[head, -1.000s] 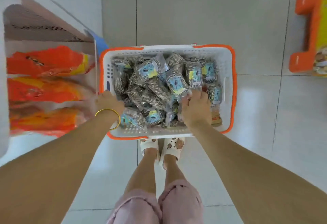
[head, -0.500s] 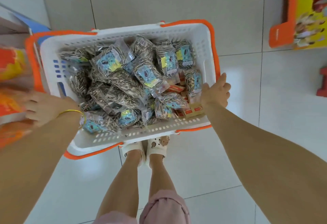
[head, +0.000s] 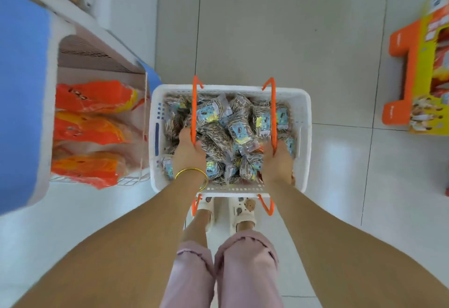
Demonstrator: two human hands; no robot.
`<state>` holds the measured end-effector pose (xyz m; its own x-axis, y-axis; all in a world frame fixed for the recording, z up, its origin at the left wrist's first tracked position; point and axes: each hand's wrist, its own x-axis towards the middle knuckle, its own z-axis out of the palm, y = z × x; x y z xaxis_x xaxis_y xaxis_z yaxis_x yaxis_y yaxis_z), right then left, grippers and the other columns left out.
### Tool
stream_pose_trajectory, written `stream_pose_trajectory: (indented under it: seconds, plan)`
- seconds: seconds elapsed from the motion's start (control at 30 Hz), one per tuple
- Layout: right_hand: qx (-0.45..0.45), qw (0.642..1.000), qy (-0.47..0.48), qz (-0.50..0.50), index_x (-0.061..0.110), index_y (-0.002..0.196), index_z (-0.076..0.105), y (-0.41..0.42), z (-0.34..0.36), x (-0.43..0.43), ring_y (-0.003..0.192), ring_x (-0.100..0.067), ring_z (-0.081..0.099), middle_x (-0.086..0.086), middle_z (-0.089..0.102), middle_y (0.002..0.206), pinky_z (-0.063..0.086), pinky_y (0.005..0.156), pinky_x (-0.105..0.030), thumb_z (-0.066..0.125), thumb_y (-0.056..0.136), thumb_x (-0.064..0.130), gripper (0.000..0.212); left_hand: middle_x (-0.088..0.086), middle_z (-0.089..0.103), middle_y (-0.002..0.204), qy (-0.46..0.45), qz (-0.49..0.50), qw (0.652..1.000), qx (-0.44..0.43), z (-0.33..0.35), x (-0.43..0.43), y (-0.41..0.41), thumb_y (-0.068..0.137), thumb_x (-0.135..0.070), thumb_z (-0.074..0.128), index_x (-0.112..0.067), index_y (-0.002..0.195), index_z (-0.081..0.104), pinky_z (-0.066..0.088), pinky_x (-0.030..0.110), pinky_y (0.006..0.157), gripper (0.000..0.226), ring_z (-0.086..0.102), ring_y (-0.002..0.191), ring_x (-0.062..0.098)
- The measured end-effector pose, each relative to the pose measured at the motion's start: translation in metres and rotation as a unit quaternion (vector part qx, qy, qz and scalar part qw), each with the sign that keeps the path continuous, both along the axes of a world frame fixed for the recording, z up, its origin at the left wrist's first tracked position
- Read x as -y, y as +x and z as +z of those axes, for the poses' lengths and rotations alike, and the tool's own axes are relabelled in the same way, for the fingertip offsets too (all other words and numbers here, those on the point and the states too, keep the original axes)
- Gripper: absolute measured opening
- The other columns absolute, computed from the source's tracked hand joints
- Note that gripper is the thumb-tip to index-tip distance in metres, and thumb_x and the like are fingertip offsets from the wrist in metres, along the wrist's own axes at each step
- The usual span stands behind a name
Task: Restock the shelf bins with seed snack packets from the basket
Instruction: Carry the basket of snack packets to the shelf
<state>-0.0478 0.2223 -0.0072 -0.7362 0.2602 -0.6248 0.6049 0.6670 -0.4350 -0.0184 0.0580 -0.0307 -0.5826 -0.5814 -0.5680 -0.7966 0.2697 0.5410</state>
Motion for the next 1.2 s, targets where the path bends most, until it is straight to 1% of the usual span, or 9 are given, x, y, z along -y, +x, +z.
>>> stream_pose_trajectory:
  seconds: [0.1, 0.2, 0.37, 0.53, 0.67, 0.87, 0.97, 1.1, 1.2]
  plan:
    - [-0.021, 1.000, -0.004, 0.023, 0.009, 0.092, 0.047, 0.002, 0.009, -0.007, 0.049, -0.013, 0.040, 0.002, 0.045, 0.062, 0.027, 0.045, -0.028, 0.034, 0.102, 0.030, 0.027, 0.010, 0.046, 0.067, 0.015, -0.003, 1.000, 0.008, 0.010, 0.002, 0.008, 0.094, -0.009, 0.041, -0.014, 0.102, 0.040, 0.053, 0.058, 0.061, 0.010, 0.060, 0.072, 0.046]
    - [-0.019, 0.997, 0.003, 0.074, 0.008, 0.089, 0.043, 0.015, 0.029, -0.009, 0.051, -0.018, 0.040, 0.000, 0.043, 0.061, 0.025, 0.044, -0.029, 0.033, 0.102, 0.032, 0.029, 0.012, 0.046, 0.067, 0.022, 0.023, 0.999, 0.015, 0.028, -0.003, 0.031, 0.094, -0.009, 0.039, -0.018, 0.099, 0.040, 0.052, 0.058, 0.061, 0.010, 0.059, 0.073, 0.046]
    - [-0.025, 0.984, -0.010, 0.174, 0.010, 0.090, 0.040, 0.021, 0.075, -0.021, 0.052, -0.013, 0.042, 0.001, 0.044, 0.063, 0.024, 0.044, -0.028, 0.031, 0.103, 0.030, 0.026, 0.006, 0.045, 0.063, -0.002, 0.084, 0.996, 0.012, 0.078, -0.025, 0.058, 0.095, -0.009, 0.038, -0.021, 0.097, 0.038, 0.052, 0.057, 0.057, 0.012, 0.057, 0.066, 0.040]
    - [-0.032, 0.948, -0.011, 0.318, 0.003, 0.100, 0.046, 0.045, 0.128, -0.027, 0.067, -0.025, 0.048, 0.001, 0.045, 0.067, 0.028, 0.054, -0.032, 0.030, 0.103, 0.028, 0.029, 0.009, 0.053, 0.071, -0.009, 0.200, 0.979, 0.040, 0.141, -0.059, 0.113, 0.097, -0.011, 0.038, -0.016, 0.108, 0.044, 0.054, 0.049, 0.058, 0.014, 0.062, 0.069, 0.037]
    - [-0.023, 0.903, 0.022, 0.428, 0.003, 0.100, 0.045, 0.091, 0.166, -0.025, 0.067, -0.024, 0.045, 0.004, 0.039, 0.062, 0.027, 0.057, -0.032, 0.030, 0.103, 0.030, 0.031, 0.008, 0.051, 0.070, 0.019, 0.320, 0.946, 0.035, 0.180, -0.091, 0.188, 0.097, -0.009, 0.037, -0.014, 0.114, 0.044, 0.043, 0.032, 0.047, 0.019, 0.051, 0.054, 0.021]
    - [-0.027, 0.804, 0.024, 0.594, 0.007, 0.094, 0.046, 0.181, 0.203, -0.016, 0.068, -0.026, 0.052, -0.001, 0.047, 0.068, 0.040, 0.059, -0.036, 0.029, 0.102, 0.034, 0.034, 0.008, 0.053, 0.072, 0.056, 0.534, 0.843, 0.025, 0.208, -0.146, 0.312, 0.096, -0.016, 0.038, -0.020, 0.109, 0.043, 0.055, 0.054, 0.067, 0.014, 0.061, 0.071, 0.036]
    - [-0.028, 0.734, 0.021, 0.678, 0.005, 0.096, 0.049, 0.249, 0.217, -0.010, 0.066, -0.024, 0.051, -0.002, 0.050, 0.071, 0.041, 0.060, -0.036, 0.030, 0.102, 0.033, 0.035, 0.007, 0.053, 0.076, 0.058, 0.627, 0.776, 0.010, 0.220, -0.177, 0.384, 0.095, -0.013, 0.038, -0.019, 0.107, 0.044, 0.054, 0.054, 0.070, 0.014, 0.060, 0.074, 0.035]
    - [-0.022, 0.640, 0.014, 0.768, 0.010, 0.097, 0.052, 0.361, 0.228, -0.008, 0.076, -0.029, 0.060, -0.007, 0.060, 0.082, 0.052, 0.068, -0.042, 0.032, 0.101, 0.034, 0.032, 0.008, 0.052, 0.077, 0.062, 0.740, 0.669, -0.015, 0.223, -0.221, 0.490, 0.095, -0.011, 0.036, -0.020, 0.101, 0.042, 0.055, 0.051, 0.071, 0.012, 0.057, 0.070, 0.032]
    - [-0.033, 0.579, 0.014, 0.815, 0.011, 0.095, 0.052, 0.456, 0.236, -0.010, 0.075, -0.027, 0.060, -0.003, 0.056, 0.077, 0.052, 0.068, -0.042, 0.033, 0.101, 0.035, 0.031, 0.010, 0.051, 0.077, 0.063, 0.805, 0.586, -0.060, 0.222, -0.255, 0.576, 0.094, -0.013, 0.035, -0.028, 0.092, 0.038, 0.052, 0.051, 0.066, 0.015, 0.051, 0.066, 0.028]
